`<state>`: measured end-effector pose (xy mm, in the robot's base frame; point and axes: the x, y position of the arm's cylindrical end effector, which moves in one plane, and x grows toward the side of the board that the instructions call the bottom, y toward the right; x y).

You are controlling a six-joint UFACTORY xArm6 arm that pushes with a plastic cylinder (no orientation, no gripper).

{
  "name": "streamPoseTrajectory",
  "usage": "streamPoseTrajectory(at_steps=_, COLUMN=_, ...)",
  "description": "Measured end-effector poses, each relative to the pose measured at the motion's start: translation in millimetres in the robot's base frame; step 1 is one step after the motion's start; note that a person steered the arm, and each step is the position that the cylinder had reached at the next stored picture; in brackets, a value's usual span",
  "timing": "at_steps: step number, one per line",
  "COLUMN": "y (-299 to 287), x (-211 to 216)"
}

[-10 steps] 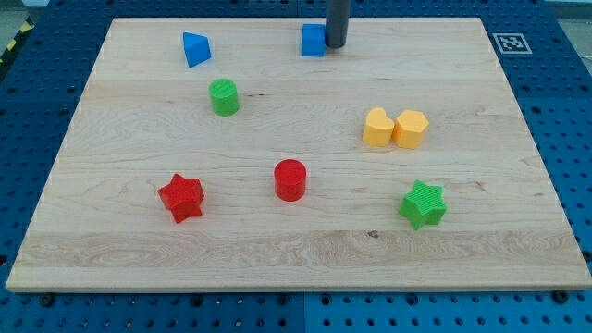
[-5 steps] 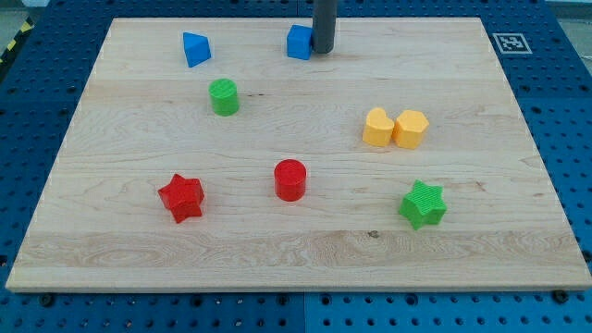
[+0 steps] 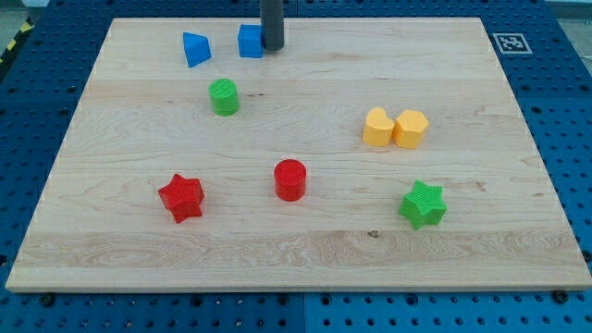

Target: Slide the blue cube close to the blue triangle

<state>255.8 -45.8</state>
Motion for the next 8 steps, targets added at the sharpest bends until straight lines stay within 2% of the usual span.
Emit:
streamPoseTrajectory(at_steps=3, y=-32, x=1)
streamPoseTrajectory(at_steps=8, y=-41, x=-7)
